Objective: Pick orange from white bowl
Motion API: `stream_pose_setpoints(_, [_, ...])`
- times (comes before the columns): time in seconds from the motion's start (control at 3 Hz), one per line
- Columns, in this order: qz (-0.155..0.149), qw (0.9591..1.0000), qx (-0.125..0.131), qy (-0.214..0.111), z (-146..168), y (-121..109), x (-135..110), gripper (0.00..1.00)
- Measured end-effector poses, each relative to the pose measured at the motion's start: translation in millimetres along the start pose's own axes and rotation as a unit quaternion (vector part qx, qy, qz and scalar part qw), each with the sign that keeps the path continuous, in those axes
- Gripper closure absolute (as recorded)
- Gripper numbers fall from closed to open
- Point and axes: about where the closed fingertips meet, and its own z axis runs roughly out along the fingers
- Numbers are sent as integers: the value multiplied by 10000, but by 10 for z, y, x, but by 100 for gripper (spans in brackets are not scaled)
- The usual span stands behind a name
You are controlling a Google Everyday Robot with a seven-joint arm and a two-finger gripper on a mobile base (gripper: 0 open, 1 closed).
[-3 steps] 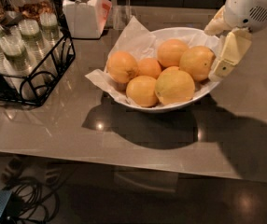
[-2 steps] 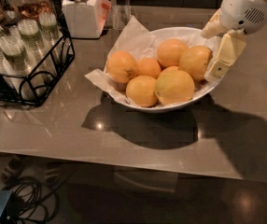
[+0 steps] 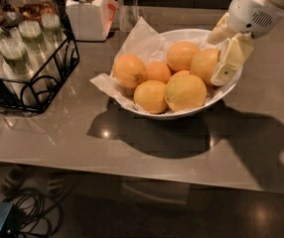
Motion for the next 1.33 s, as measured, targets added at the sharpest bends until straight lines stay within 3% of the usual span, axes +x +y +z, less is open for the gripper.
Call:
stream_pose_setpoints(1.0, [145, 9993, -231, -267, 200, -32, 61, 28])
stream_pose_setpoints(1.33, [72, 9990, -291, -332, 254, -73, 7, 47])
